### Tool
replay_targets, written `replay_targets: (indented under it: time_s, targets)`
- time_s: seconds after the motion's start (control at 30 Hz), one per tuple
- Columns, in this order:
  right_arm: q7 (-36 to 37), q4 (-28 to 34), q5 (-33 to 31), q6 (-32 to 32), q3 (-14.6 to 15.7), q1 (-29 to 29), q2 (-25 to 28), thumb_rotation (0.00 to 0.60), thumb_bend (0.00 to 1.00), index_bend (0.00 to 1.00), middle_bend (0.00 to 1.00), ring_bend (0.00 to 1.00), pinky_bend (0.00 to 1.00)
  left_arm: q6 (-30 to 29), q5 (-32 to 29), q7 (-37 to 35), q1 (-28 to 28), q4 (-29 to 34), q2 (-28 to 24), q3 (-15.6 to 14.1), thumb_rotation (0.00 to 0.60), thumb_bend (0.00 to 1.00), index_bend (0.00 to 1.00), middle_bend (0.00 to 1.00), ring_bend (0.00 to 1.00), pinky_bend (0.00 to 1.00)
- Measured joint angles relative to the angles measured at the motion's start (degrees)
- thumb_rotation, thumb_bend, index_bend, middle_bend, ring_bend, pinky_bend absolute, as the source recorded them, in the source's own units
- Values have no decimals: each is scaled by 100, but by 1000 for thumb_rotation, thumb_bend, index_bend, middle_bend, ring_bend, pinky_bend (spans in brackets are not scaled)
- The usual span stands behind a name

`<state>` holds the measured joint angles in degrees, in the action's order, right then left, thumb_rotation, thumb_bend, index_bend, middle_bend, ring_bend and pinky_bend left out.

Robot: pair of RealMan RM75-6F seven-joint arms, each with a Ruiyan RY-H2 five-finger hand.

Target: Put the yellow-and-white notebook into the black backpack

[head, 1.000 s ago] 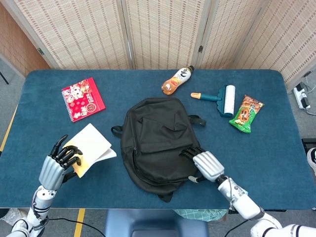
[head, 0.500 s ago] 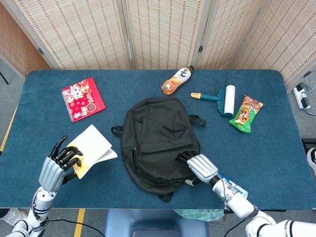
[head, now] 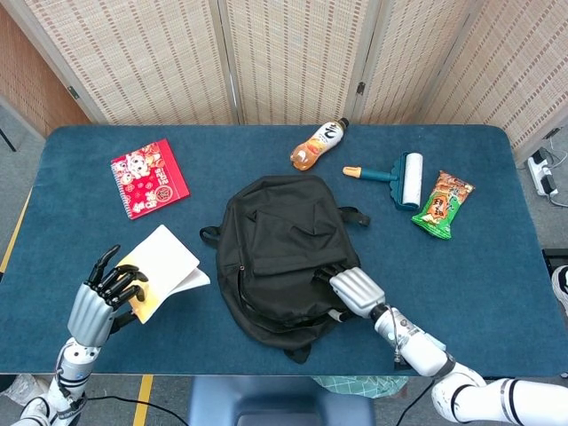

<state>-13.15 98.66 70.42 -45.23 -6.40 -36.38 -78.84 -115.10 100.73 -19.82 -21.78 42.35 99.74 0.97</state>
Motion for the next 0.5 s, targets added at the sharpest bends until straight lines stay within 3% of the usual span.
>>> replay_targets:
  time_s: [0.27, 0.5]
  targets:
    - [-17, -194, -237, 147, -19, -231, -158, 600, 516, 418, 227, 163, 196, 101, 0, 7, -24, 30, -14, 27, 600, 464, 706, 540, 426, 155]
    - [-237, -342, -462, 89, -60, -421, -414, 600, 607, 648, 285, 194, 196, 39, 2, -81, -1, 29, -39, 58, 600, 465, 706, 541, 426, 155]
